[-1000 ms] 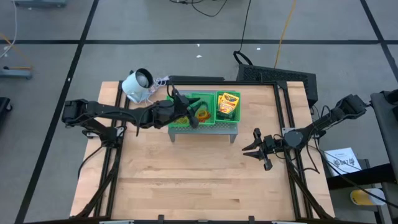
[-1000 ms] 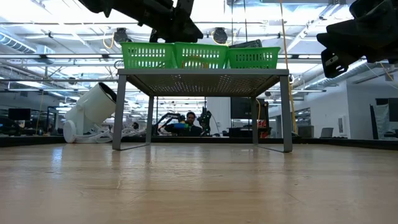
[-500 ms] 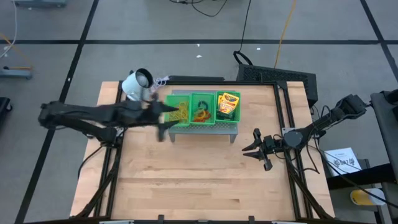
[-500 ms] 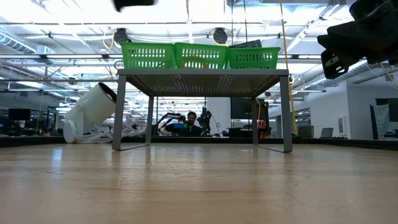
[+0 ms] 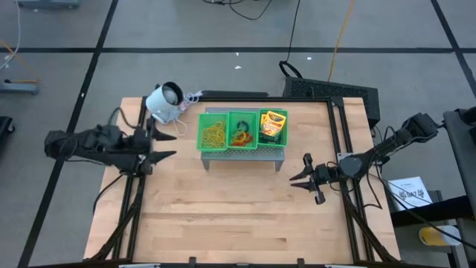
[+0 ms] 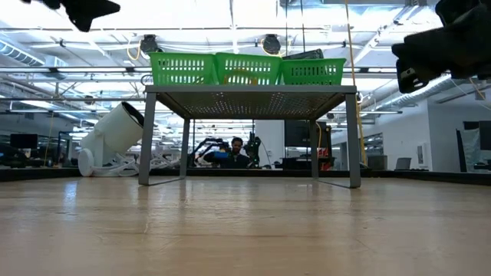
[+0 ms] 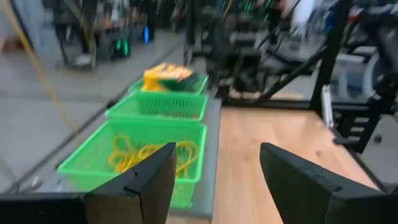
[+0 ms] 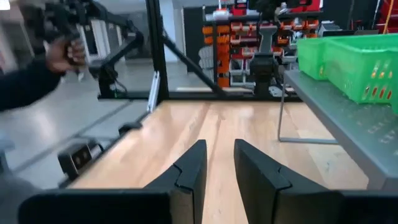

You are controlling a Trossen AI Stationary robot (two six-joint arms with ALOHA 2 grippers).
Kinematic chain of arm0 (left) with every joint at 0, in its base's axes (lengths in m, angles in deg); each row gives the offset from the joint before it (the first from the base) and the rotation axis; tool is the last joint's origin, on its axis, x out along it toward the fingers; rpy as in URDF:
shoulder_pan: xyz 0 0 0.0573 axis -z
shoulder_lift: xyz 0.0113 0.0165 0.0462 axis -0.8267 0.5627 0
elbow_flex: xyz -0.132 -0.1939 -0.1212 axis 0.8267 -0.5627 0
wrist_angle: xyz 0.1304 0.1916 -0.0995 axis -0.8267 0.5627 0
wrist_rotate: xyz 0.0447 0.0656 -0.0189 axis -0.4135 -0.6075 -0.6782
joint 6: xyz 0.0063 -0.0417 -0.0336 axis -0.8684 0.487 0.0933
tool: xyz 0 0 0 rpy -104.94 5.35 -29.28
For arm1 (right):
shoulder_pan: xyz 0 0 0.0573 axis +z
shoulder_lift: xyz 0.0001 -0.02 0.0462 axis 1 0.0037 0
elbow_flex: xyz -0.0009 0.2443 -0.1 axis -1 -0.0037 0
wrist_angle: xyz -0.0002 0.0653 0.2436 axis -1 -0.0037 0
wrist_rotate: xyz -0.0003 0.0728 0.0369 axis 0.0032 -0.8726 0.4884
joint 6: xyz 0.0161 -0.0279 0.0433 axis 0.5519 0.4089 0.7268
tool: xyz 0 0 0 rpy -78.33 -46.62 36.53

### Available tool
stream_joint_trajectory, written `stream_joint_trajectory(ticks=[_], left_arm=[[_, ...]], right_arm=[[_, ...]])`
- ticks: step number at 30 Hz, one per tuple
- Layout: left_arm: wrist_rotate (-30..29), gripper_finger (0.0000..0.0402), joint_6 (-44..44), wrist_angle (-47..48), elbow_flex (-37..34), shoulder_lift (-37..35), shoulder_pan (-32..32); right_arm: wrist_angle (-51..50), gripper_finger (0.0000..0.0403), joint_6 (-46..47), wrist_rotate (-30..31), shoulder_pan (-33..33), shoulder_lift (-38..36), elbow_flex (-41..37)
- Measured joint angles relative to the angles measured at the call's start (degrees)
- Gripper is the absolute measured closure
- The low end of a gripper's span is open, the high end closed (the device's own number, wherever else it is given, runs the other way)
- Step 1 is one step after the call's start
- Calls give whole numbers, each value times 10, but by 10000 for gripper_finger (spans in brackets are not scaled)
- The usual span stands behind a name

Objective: Pick & Place Office Desk Supplies
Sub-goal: Return to home position

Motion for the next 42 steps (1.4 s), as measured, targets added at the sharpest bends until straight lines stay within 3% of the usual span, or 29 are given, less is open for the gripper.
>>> stream_joint_trajectory(ticks=[6,11,13,21,31,36,42], left_arm=[[10,160,-19,-93,-120,-103,0],[43,160,-18,-89,-166,-218,0],[52,160,-19,-97,-171,-214,0],[79,160,-20,-143,-219,-201,1],[73,160,-5,-209,-291,-201,0],[74,160,-5,-234,-311,-202,0],[79,160,-7,-250,-337,-202,0]], right_arm=[[0,332,-19,19,0,-2,0],[47,332,-24,67,0,-12,0],[43,332,-19,91,0,-21,0],[-23,332,-19,90,0,-50,0],[-70,332,-45,89,1,-118,-2],[-28,332,-43,90,1,-141,-37],[-62,332,-45,87,2,-167,-36]])
